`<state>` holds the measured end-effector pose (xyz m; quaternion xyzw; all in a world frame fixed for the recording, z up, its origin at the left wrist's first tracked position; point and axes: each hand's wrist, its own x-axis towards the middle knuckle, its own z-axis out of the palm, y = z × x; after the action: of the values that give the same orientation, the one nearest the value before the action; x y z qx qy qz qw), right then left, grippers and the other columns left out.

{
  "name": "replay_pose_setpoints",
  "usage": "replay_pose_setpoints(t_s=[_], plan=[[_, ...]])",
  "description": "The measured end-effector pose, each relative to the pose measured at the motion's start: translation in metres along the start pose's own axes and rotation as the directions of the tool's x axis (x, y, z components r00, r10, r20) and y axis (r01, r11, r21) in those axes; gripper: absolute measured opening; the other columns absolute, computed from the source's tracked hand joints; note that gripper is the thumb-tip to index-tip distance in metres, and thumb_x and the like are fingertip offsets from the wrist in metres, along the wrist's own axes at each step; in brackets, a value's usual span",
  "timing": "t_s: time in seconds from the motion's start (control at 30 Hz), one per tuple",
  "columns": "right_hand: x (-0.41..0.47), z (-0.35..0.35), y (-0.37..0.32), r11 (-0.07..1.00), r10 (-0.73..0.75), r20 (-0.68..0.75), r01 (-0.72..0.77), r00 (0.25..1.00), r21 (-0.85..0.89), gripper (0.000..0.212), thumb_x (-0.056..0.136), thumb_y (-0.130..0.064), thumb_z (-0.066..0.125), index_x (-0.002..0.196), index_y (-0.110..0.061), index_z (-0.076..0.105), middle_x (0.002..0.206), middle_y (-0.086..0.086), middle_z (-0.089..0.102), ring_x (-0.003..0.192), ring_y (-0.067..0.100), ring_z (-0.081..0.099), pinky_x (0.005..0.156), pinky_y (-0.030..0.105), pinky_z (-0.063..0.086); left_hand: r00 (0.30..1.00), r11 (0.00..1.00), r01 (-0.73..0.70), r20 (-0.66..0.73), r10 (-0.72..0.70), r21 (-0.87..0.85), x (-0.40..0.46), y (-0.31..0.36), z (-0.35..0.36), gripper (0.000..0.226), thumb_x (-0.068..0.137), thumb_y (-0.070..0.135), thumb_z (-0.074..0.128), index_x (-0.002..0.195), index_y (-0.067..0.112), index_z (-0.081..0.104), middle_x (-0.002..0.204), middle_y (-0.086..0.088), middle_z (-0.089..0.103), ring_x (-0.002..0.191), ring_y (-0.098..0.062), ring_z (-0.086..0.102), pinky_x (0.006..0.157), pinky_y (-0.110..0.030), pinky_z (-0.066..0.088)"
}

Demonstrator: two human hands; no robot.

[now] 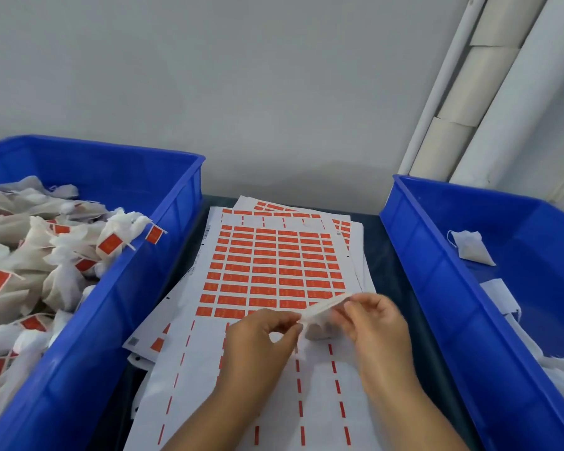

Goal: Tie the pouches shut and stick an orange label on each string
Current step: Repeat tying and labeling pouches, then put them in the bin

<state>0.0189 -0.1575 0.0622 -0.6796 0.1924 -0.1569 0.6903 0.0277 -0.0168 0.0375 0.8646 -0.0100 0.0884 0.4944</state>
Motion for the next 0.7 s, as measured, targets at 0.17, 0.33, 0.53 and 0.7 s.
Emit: replay_pose_setpoints(t_s=[0.17,0.33,0.53,0.7], plan=[[0.003,0.003,0.003,0.464,-0.461,0.544,0.713,0.701,-0.525,0.049,0.084,-0.031,0.07,0.119,-0.052,0.042,0.135,-0.035,0.023,0.129,-0.016,0.015,0.108,0.014,0.026,0.991,0.972,-0.131,0.013,0.131,0.195,0.003,-0.006,-0.003,0.018,0.087,0.032,0.06,0.104,0.035,0.066,0.09,0.031,0.046,0.075,0.012,0.045,0.066,0.006,0.027],[0.011,0.012,0.011,0.405,-0.424,0.657,0.779,0.623,-0.478,0.025,0.087,-0.034,0.065,0.112,-0.03,0.07,0.135,-0.013,0.051,0.135,0.006,0.024,0.119,0.049,0.01,0.961,0.949,-0.272,-0.011,0.278,0.16,-0.002,-0.003,-0.007,0.014,0.083,0.023,0.064,0.095,0.027,0.07,0.089,0.028,0.051,0.076,0.013,0.048,0.071,0.007,0.032],[0.012,0.007,0.023,0.475,-0.533,0.543,0.76,0.649,-0.443,0.024,0.083,-0.037,0.062,0.087,-0.018,0.076,0.112,-0.003,0.067,0.118,0.017,0.05,0.104,0.049,0.038,0.975,0.949,-0.22,0.033,0.218,0.224,0.002,-0.007,-0.006,0.018,0.088,0.028,0.059,0.104,0.031,0.066,0.095,0.026,0.052,0.079,0.007,0.047,0.068,0.008,0.028],[0.011,0.005,0.022,0.415,-0.612,0.475,0.768,0.633,-0.487,0.015,0.071,-0.031,0.072,0.079,-0.019,0.073,0.119,0.004,0.061,0.115,0.023,0.052,0.094,0.044,0.044,0.991,0.942,-0.122,-0.012,0.132,0.312,0.008,-0.009,-0.004,0.023,0.091,0.03,0.053,0.112,0.032,0.061,0.111,0.019,0.054,0.089,0.002,0.042,0.071,0.004,0.024]])
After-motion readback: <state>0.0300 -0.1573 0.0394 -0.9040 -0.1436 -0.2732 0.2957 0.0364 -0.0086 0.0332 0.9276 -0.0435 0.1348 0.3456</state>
